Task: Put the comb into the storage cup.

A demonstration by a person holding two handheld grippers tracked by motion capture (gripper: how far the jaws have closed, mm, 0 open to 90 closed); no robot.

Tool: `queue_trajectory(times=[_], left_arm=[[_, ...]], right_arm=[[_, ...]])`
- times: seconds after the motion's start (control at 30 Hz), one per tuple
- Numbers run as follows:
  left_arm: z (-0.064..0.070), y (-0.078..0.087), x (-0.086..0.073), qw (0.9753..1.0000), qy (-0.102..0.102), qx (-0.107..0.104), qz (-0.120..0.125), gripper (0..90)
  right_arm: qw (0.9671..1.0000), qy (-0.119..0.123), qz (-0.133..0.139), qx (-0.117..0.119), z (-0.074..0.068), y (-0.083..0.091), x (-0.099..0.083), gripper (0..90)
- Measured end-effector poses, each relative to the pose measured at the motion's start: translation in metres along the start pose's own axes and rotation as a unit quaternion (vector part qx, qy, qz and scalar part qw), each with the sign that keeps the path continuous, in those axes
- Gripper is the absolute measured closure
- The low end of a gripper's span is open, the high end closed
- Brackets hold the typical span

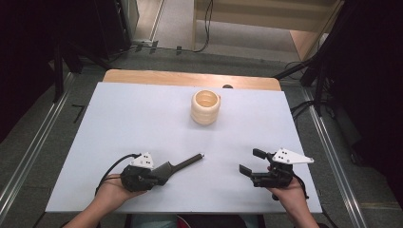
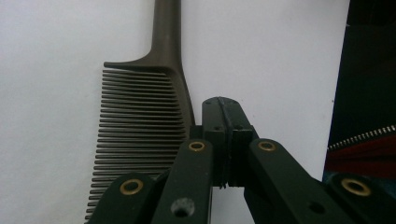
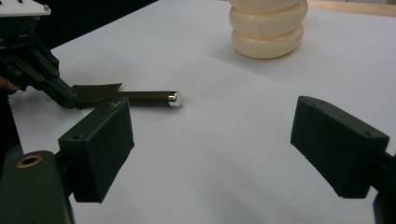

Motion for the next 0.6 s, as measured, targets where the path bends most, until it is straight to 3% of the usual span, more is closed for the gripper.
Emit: queue_trajectory(times=[0.3,0.6], left_arm=[[-0.0020,-0.0058,-0.0027,0.9996,0.002,0.005,-0.027,90.0],[-0.0067,-0.0050,-0.0022,0.9996,0.020,0.012,-0.018,90.0]], right_arm=[[1.0000,0.000,0.000,0.001,-0.0001,0.0001,0.0000,11.5],[1.0000,-0.001,0.001,0.001,-0.0002,0.0003,0.0002,11.5]])
Point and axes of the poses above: each handheld gripper's, and its own axes: y roughly backward along the jaws, x roughly out of its top, z roughly to its right, the point moved 3 cm from there along -y, roughly forward along the jaws, and after that the axes turned 6 degrees about y, right-handed, at the moved point
